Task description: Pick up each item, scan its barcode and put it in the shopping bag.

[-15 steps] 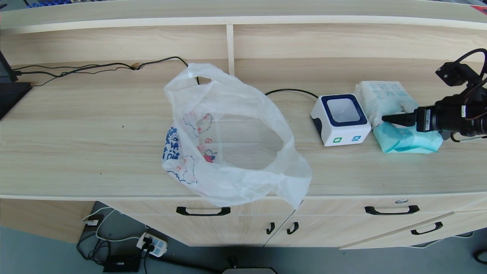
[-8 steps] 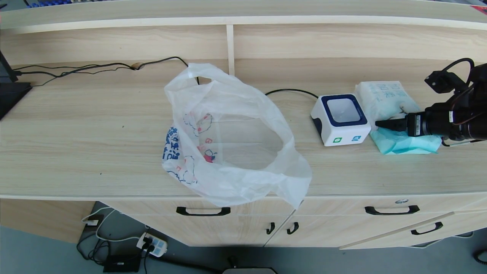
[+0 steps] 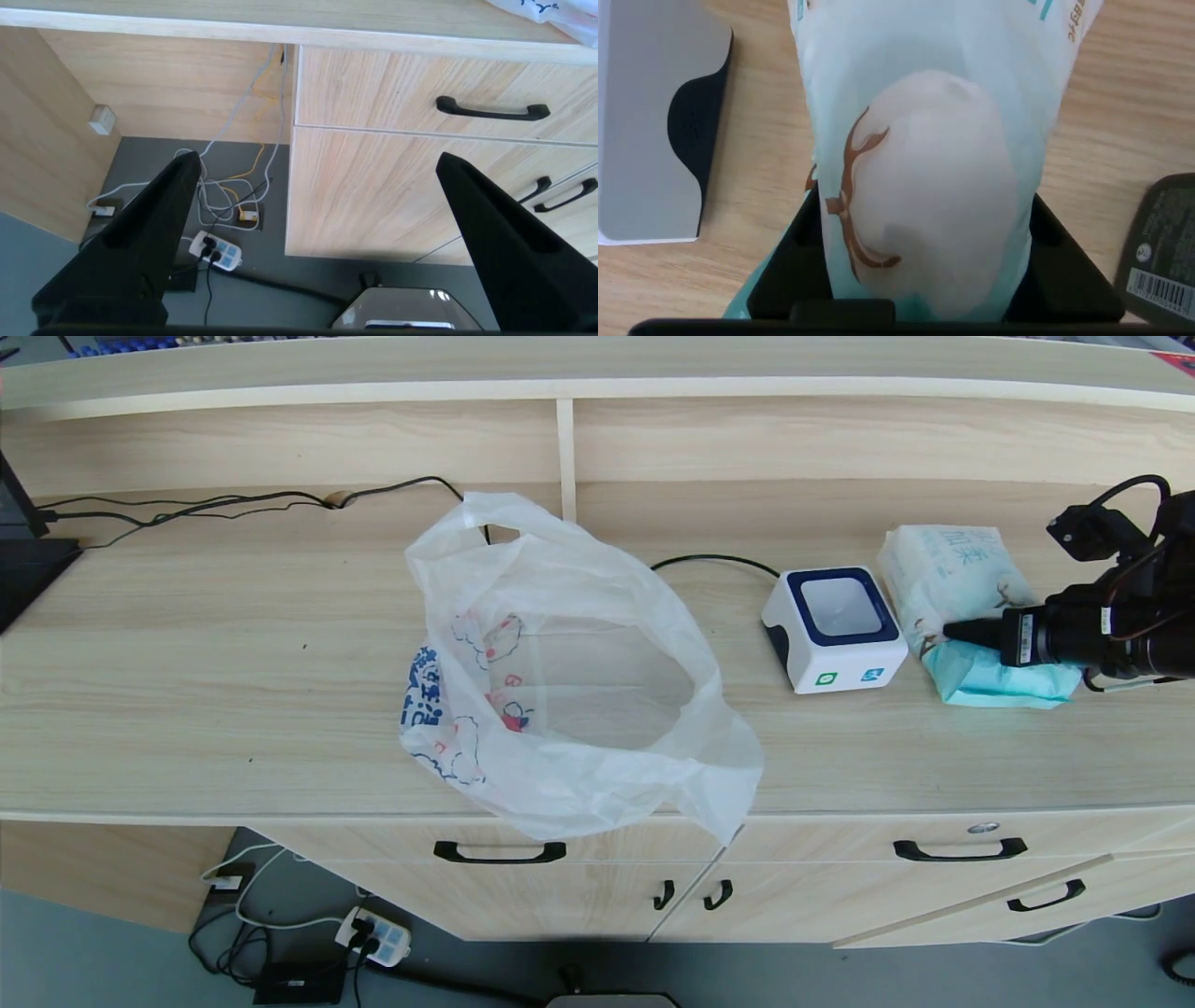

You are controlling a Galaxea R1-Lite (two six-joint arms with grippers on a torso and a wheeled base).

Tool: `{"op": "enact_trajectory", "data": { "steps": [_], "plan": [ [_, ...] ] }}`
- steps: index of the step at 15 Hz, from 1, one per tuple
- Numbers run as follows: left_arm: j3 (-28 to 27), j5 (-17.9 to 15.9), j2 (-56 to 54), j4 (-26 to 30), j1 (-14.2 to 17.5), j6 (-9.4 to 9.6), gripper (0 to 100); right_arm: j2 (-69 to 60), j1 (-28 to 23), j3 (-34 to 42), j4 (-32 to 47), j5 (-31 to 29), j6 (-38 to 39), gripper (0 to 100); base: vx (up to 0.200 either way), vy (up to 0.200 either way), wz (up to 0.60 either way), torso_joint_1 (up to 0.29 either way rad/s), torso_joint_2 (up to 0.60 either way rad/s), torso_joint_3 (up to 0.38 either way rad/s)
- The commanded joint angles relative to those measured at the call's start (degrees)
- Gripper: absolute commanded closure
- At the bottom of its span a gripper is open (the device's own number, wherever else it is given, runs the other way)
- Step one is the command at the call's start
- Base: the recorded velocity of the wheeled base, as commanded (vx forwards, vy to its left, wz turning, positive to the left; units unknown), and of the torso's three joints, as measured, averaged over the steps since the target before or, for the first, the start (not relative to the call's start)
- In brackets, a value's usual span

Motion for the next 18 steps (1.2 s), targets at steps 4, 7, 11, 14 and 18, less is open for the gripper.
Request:
{"op": "enact_trajectory", "data": {
  "steps": [4,7,11,14,18],
  "plan": [
    [0.0,0.0,0.0,0.0,0.0,-0.07,0,-5.2,0.9,1.3,-2.3,0.1,0.7,100,0.000,0.000,0.00,0.000,0.00,0.000],
    [0.0,0.0,0.0,0.0,0.0,-0.07,0,-14.5,3.1,7.5,-3.2,-0.1,3.1,100,0.000,0.000,0.00,0.000,0.00,0.000],
    [0.0,0.0,0.0,0.1,0.0,-0.07,0,-27.9,4.1,17.3,-3.2,-0.1,3.4,100,0.000,0.000,0.00,0.000,0.00,0.000],
    [0.0,0.0,0.0,0.1,0.0,-0.07,0,-37.9,4.3,25.7,-3.2,0.2,5.1,100,0.000,0.000,0.00,0.000,0.00,0.000],
    [0.0,0.0,0.0,0.1,0.0,-0.07,0,-48.3,8.7,33.8,-2.9,0.1,8.8,100,0.000,0.000,0.00,0.000,0.00,0.000]
  ]
}}
